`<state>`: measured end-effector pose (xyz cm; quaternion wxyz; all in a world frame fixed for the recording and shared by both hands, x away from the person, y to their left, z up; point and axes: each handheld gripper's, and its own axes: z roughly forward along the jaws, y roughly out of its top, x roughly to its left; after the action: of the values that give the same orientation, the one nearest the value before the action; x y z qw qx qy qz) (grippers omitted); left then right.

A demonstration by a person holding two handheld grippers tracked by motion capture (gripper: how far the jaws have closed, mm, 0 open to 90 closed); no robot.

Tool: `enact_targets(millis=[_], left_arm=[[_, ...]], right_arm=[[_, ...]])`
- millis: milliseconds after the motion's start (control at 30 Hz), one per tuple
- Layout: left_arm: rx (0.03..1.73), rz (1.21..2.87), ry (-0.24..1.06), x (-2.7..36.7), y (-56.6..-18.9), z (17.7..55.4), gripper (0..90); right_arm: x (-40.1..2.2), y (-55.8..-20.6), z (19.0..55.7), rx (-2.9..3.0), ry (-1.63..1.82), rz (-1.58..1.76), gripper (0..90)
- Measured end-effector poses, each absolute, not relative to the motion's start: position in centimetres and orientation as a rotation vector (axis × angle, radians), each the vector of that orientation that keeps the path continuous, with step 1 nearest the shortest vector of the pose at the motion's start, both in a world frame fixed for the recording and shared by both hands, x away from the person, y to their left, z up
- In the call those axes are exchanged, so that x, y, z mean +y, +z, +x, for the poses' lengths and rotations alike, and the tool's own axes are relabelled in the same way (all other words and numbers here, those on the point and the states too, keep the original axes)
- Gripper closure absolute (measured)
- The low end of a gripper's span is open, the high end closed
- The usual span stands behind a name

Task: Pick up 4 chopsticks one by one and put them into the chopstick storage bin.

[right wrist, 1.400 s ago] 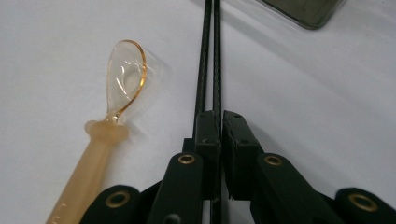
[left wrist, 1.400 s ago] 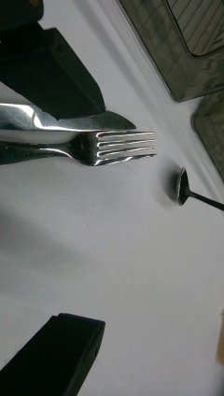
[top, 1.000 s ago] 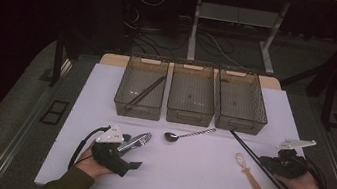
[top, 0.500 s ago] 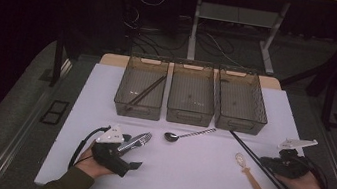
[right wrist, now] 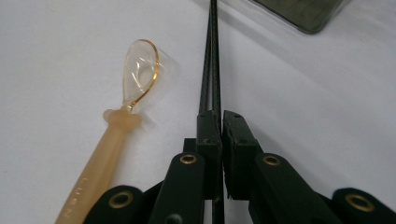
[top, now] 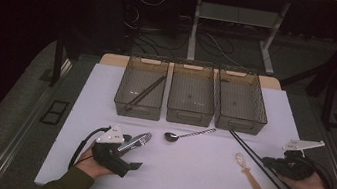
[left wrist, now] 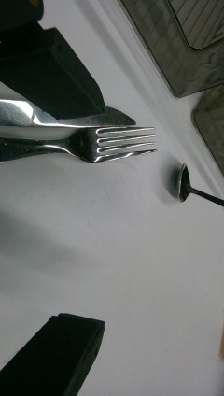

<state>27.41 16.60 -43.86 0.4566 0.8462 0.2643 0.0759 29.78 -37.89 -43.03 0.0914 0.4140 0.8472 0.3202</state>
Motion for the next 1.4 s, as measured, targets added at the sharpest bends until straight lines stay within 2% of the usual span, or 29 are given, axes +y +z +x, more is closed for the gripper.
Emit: enact_targets(millis=[833, 1400], left_arm=[[0.616, 2.096, 0.178, 16.3, -44.0, 27.3, 0.0], [0.624, 2.077, 0.177, 16.3, -44.0, 27.2, 0.0]], right_arm=[[-35.1, -40.9, 29.4, 2.538, 1.078, 1.11, 86.0], [-31.8, -39.2, 30.5, 2.532, 1.16, 1.067, 86.0]])
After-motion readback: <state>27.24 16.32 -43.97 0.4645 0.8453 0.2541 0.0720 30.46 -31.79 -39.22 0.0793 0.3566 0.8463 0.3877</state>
